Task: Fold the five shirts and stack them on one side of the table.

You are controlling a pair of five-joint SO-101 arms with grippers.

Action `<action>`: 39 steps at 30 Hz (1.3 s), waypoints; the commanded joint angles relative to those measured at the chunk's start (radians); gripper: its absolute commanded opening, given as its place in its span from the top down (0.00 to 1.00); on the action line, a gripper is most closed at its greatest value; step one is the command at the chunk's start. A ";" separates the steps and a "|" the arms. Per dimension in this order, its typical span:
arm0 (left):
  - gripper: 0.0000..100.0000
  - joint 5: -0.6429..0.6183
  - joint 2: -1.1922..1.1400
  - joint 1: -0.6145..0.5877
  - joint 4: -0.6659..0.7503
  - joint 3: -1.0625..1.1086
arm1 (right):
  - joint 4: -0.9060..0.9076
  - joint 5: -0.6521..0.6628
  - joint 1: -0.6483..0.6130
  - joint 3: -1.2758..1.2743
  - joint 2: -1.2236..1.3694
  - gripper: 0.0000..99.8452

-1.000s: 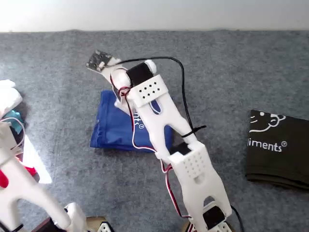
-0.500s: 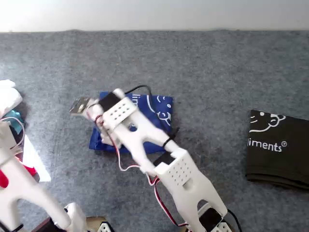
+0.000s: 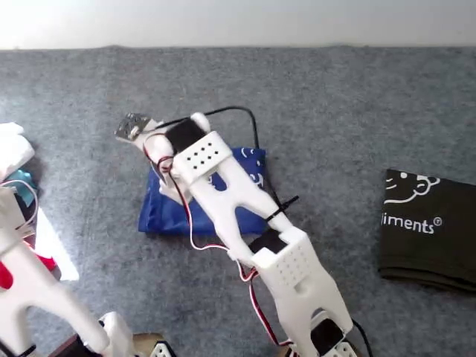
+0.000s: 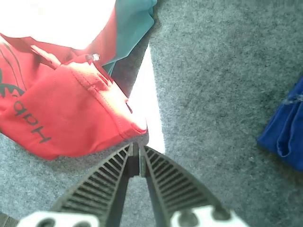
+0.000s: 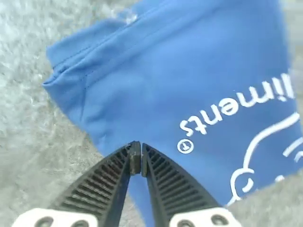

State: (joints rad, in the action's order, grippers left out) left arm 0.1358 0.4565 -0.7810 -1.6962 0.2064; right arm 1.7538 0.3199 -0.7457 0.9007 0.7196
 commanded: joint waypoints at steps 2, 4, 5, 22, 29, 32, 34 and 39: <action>0.98 -0.008 0.009 0.008 0.015 -0.007 | 0.045 -0.140 0.027 -0.066 -0.157 0.98; 0.98 -0.008 0.009 0.008 0.015 -0.007 | 0.045 -0.241 0.027 -0.140 -0.203 0.97; 0.98 -0.008 0.009 0.008 0.015 -0.007 | 0.045 -0.310 0.027 -0.184 -0.226 0.95; 0.98 -0.008 0.009 0.005 0.009 -0.007 | -0.070 -0.784 0.117 -0.413 -0.148 0.59; 0.98 -0.008 0.009 0.005 0.009 -0.005 | -0.136 -0.795 0.150 -0.410 0.016 0.67; 0.98 -0.008 0.009 0.005 0.009 -0.005 | -0.171 -0.792 0.139 -0.408 0.070 0.75; 0.98 -0.008 0.009 0.005 0.008 -0.005 | -0.173 -0.773 0.131 -0.408 0.091 0.80; 0.98 -0.008 0.009 0.005 0.008 -0.005 | -0.153 -0.672 0.131 -0.408 0.097 0.97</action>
State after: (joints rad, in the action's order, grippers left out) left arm 0.1358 0.4565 -0.7810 -1.6962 0.2064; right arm 1.6065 -0.4120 -0.6061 0.5002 0.7963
